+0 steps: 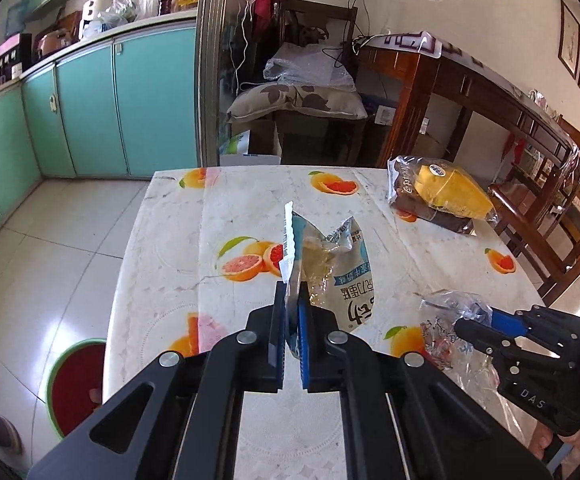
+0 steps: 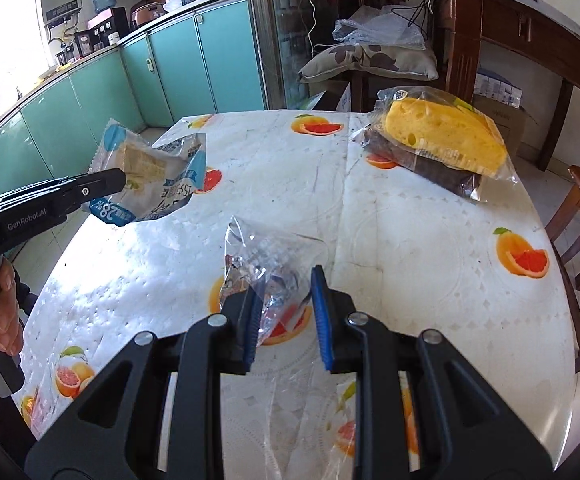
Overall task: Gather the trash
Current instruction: 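Carry the snack bag and plastic wrapper in both grippers over the red bin, then open both grippers to drop the snack bag and wrapper into the bin, then move both open grippers back over the table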
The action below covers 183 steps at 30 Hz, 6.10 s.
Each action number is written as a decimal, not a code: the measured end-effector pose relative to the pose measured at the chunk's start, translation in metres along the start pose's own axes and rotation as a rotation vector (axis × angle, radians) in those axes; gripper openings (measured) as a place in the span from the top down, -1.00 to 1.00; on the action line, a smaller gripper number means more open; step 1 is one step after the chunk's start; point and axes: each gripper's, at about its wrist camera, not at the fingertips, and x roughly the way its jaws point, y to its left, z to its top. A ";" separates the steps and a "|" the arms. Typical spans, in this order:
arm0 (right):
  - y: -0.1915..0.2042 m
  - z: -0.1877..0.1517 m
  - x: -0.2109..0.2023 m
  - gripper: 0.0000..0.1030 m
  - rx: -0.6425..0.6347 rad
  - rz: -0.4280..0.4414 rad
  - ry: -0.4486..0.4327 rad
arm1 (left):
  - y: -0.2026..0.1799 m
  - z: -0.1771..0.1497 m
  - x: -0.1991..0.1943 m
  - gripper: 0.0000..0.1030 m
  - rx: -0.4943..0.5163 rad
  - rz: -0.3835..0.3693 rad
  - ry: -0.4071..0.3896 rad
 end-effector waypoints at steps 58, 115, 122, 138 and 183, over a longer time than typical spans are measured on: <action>0.177 0.034 0.028 0.54 -0.192 0.153 0.002 | 0.180 -0.050 -0.034 0.86 -0.284 0.155 0.003; 0.294 0.045 0.127 0.53 -0.319 0.269 0.206 | 0.301 -0.105 0.018 0.83 -0.490 0.342 0.195; 0.296 0.045 0.130 0.23 -0.327 0.275 0.221 | 0.308 -0.109 0.022 0.25 -0.521 0.354 0.206; 0.180 0.037 -0.004 -0.92 -0.245 0.076 -0.344 | 0.209 -0.039 -0.052 -0.86 -0.443 0.394 -0.279; -0.002 -0.008 -0.043 -0.92 0.081 -0.038 -0.330 | 0.017 -0.012 -0.016 -0.87 -0.144 0.306 -0.309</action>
